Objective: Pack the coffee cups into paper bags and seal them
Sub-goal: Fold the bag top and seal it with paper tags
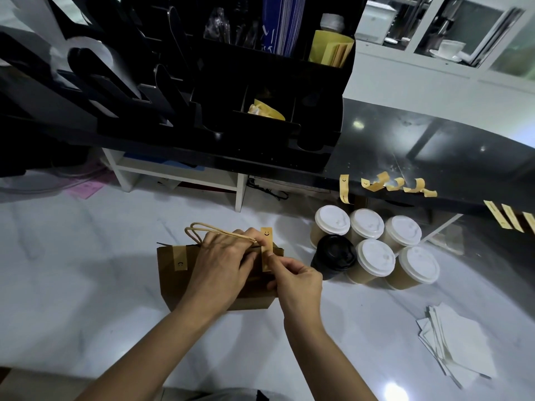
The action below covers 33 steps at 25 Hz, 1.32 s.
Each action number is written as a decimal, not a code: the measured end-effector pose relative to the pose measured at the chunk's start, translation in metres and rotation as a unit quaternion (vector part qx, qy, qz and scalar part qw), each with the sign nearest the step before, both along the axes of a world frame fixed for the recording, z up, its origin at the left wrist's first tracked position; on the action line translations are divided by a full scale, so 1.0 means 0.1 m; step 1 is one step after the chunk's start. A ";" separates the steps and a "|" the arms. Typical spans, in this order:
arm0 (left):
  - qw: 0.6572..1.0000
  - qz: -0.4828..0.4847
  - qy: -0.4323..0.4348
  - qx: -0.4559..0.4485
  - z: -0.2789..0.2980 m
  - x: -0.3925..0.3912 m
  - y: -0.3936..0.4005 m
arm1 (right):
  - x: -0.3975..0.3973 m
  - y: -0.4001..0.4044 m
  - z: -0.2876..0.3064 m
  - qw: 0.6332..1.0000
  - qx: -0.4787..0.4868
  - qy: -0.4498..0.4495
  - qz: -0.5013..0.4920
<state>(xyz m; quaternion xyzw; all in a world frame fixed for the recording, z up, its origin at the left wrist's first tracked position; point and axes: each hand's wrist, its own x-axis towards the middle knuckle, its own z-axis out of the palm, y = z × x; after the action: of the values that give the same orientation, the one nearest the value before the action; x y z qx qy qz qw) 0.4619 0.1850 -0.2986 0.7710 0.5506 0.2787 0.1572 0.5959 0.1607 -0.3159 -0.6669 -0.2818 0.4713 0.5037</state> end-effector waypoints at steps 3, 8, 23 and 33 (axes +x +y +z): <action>1.000 0.000 0.001 -0.001 0.01 0.00 0.00 | 0.02 0.03 0.00 0.998 0.014 -0.062 0.011; 1.000 0.004 0.003 -0.012 0.02 -0.01 0.00 | 0.09 0.08 -0.02 0.985 -0.002 -0.165 0.041; 0.999 -0.005 0.017 -0.030 0.03 -0.03 0.06 | 0.19 0.05 -0.11 0.977 0.102 -0.173 0.066; 0.998 -0.004 0.056 -0.039 0.03 -0.04 0.11 | 0.19 0.12 -0.13 0.979 0.141 -0.126 0.082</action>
<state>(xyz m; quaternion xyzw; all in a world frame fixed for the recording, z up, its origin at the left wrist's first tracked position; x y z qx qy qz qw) 0.4581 0.1956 -0.2958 0.7808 0.5662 0.2129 0.1566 0.6149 0.1723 -0.3285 -0.6178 -0.4603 0.3794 0.5124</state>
